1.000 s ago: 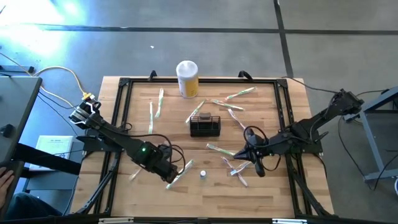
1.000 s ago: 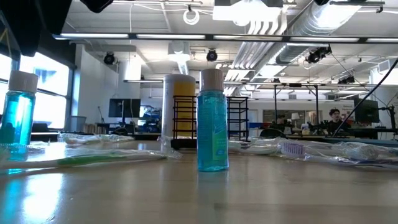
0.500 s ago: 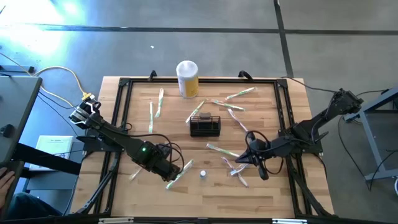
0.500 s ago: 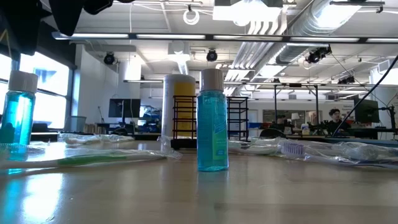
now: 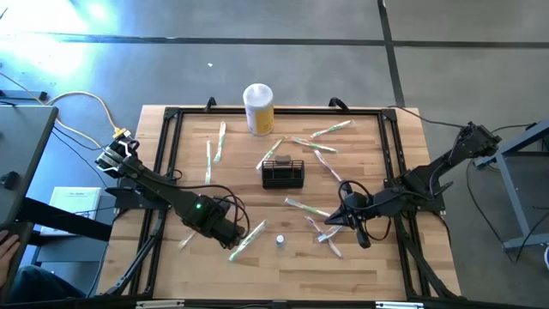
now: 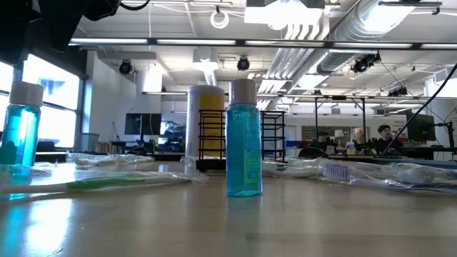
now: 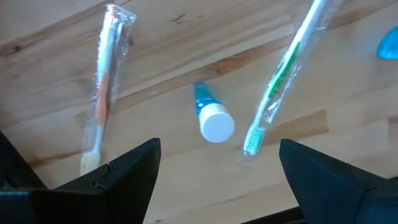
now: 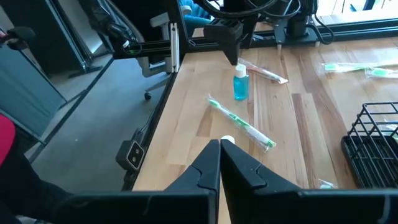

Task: Pick & Place toothbrushing station
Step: Put the left mouthwash into the middle section wire organizer

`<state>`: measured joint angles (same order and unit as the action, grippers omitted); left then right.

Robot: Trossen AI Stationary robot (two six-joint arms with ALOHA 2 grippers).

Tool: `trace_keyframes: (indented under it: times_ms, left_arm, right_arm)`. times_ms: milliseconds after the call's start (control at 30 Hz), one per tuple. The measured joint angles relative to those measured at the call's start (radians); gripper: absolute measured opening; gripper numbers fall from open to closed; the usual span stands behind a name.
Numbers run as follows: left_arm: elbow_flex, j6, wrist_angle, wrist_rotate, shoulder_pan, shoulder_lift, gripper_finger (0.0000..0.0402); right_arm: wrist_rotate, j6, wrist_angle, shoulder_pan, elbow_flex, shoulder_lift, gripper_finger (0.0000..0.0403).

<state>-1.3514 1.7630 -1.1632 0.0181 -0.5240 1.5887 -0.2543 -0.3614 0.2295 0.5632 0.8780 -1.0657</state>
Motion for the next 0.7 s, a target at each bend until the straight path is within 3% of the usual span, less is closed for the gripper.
trace_keyframes:
  times_ms: [367, 700]
  left_arm:
    - [0.122, 0.025, 0.179, -0.032, 0.0, 0.0, 0.0322]
    - [0.172, 0.044, 0.241, -0.023, 0.0, 0.0, 0.0322]
  right_arm:
    - [0.027, 0.0, 0.0, 0.0, 0.0, 0.0, 0.0003]
    - [0.026, 0.0, 0.0, 0.0, 0.0, 0.0, 0.0003]
